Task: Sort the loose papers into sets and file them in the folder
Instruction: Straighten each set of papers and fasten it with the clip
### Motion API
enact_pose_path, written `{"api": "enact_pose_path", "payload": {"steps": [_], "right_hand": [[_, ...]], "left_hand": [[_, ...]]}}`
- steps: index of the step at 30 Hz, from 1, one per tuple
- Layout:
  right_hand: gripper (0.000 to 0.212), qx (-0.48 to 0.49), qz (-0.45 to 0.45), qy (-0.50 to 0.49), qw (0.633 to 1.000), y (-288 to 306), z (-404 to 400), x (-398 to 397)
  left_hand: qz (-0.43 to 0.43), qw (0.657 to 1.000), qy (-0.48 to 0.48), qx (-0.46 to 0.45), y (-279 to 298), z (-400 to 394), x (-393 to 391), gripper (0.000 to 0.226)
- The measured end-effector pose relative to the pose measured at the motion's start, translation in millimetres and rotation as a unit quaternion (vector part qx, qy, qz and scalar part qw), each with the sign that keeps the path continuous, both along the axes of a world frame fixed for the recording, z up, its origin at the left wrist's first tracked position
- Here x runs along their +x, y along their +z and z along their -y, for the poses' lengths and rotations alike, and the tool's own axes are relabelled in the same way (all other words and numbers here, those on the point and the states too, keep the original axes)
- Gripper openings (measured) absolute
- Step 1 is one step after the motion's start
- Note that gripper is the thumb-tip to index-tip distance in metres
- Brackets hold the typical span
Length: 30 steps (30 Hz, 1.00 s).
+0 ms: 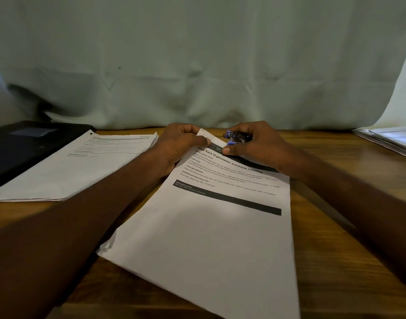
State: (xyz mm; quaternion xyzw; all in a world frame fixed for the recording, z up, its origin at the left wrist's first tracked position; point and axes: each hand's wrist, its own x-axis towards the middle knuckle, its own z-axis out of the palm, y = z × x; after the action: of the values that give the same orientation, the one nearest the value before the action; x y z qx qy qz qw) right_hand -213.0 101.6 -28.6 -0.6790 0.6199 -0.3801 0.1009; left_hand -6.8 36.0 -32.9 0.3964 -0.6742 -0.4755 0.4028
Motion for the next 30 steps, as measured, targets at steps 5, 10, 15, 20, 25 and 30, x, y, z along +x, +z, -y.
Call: {"api": "enact_pose_path", "payload": {"steps": [5, 10, 15, 20, 25, 30], "right_hand": [[0.048, 0.003, -0.002, 0.01, 1.0, -0.2, -0.8, -0.4], [0.048, 0.007, -0.007, 0.018, 1.0, -0.5, -1.6, 0.6], [0.053, 0.016, -0.011, 0.026, 0.999, 0.1, -1.9, 1.1], [0.052, 0.022, -0.006, 0.03, 0.999, -0.6, -2.2, 1.5], [0.052, 0.024, -0.008, 0.03, 0.999, -2.2, -0.5, 2.1], [0.053, 0.021, -0.014, 0.032, 0.999, -3.7, 0.1, 3.1]], "left_hand": [[-0.007, 1.0, 0.005, 0.0, -1.5, 3.8, 0.5, 0.022], [-0.009, 1.0, 0.003, 0.014, -2.5, 4.7, -0.7, 0.024], [-0.012, 0.999, 0.007, 0.033, -1.3, 4.7, -1.7, 0.022], [-0.023, 0.999, 0.008, 0.047, -1.9, 6.4, -2.0, 0.027], [-0.023, 0.998, 0.006, 0.052, -1.8, 5.2, -1.6, 0.024], [-0.05, 0.997, -0.013, 0.059, -1.5, 4.2, 1.5, 0.034]]}}
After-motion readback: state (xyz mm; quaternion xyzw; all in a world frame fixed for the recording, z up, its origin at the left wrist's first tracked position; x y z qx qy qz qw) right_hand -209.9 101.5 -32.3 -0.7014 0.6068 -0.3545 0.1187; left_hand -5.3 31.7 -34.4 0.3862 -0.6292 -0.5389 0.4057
